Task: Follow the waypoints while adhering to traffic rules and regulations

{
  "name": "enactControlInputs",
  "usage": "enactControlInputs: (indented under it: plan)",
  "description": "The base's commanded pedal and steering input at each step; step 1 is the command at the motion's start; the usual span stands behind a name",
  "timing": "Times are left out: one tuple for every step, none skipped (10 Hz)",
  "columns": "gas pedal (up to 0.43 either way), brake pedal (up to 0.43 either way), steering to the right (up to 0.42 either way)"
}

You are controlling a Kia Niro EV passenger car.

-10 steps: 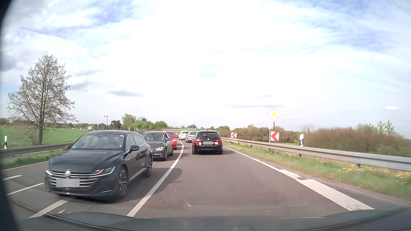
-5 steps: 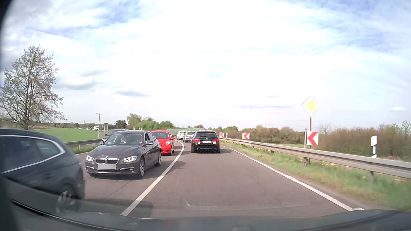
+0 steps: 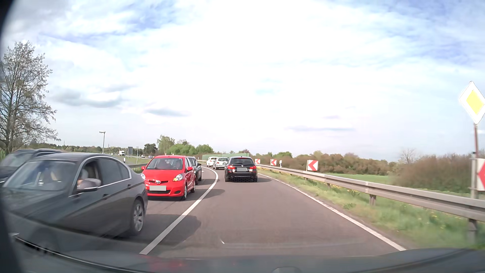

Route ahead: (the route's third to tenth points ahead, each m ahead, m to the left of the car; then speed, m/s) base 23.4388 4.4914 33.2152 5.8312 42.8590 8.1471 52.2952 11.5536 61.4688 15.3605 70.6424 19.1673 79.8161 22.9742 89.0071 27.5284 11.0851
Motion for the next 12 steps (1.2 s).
enactControlInputs:
  plan:
    - [0.169, 0.0, -0.03]
    - [0.169, 0.0, -0.029]
    - [0.169, 0.0, -0.028]
    - [0.169, 0.0, -0.028]
    - [0.169, 0.0, -0.029]
    - [0.169, 0.0, -0.028]
    - [0.169, 0.0, -0.028]
    - [0.169, 0.0, -0.029]
    - [0.169, 0.0, -0.03]
    - [0.169, 0.0, -0.031]
    - [0.169, 0.0, -0.032]
    - [0.169, 0.0, -0.033]
